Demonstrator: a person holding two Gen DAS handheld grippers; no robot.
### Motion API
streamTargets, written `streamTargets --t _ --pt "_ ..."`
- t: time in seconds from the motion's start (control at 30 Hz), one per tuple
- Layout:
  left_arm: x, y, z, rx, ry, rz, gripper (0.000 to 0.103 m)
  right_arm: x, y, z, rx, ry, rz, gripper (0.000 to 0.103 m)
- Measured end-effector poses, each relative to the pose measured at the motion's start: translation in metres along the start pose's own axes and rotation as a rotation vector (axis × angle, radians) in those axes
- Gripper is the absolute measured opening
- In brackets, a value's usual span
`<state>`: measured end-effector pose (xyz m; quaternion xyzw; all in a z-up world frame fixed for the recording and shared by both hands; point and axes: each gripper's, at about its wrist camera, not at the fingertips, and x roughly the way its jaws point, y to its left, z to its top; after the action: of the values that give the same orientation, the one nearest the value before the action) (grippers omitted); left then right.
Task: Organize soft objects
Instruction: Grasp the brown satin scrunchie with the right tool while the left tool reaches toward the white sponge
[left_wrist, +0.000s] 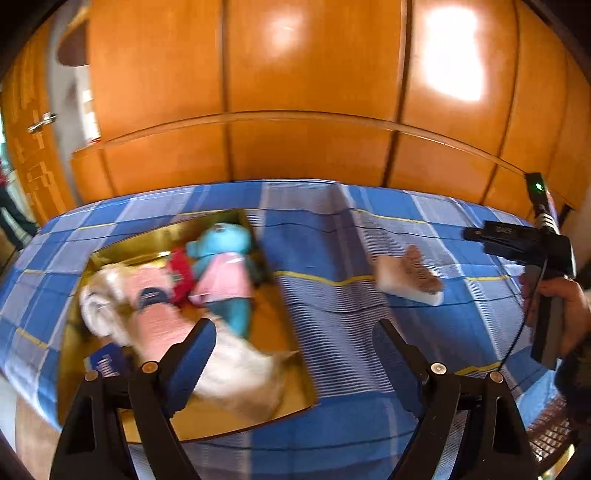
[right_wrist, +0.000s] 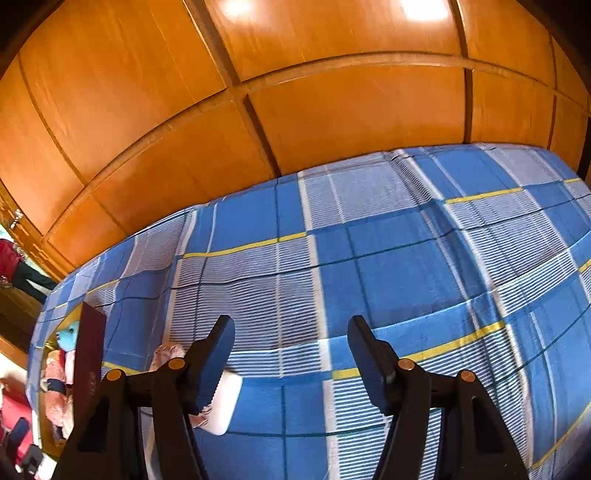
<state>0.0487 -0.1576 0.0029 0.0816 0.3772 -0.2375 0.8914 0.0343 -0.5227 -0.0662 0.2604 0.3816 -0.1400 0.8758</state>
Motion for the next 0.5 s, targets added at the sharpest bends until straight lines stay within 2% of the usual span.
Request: streamTargets --t 0.1,0.2,0.37,0.43,0.47,0.5 --pt "0.007 -0.016 -0.001 0.018 0.019 -0.025 0.087 0.002 0.015 -0.005 -0.04 0.026 0.103 0.064" --pt "0.013 -0.028 -0.007 0.037 0.038 -0.043 0.087 0.003 0.046 -0.014 -0.181 0.049 0.158 0.064" --pt "0.019 -0.036 -0.019 0.054 0.076 -0.062 0.087 0.012 0.083 -0.033 -0.338 0.073 0.166 0.064" --pt "0.02 -0.038 -0.021 0.061 0.082 -0.069 0.087 0.021 0.093 -0.04 -0.386 0.089 0.142 0.064" --pt "0.02 -0.039 -0.022 0.065 0.083 -0.073 0.087 0.026 0.096 -0.041 -0.398 0.1 0.137 0.06" --pt "0.02 -0.04 -0.022 0.068 0.083 -0.076 0.087 0.031 0.099 -0.044 -0.417 0.113 0.123 0.043"
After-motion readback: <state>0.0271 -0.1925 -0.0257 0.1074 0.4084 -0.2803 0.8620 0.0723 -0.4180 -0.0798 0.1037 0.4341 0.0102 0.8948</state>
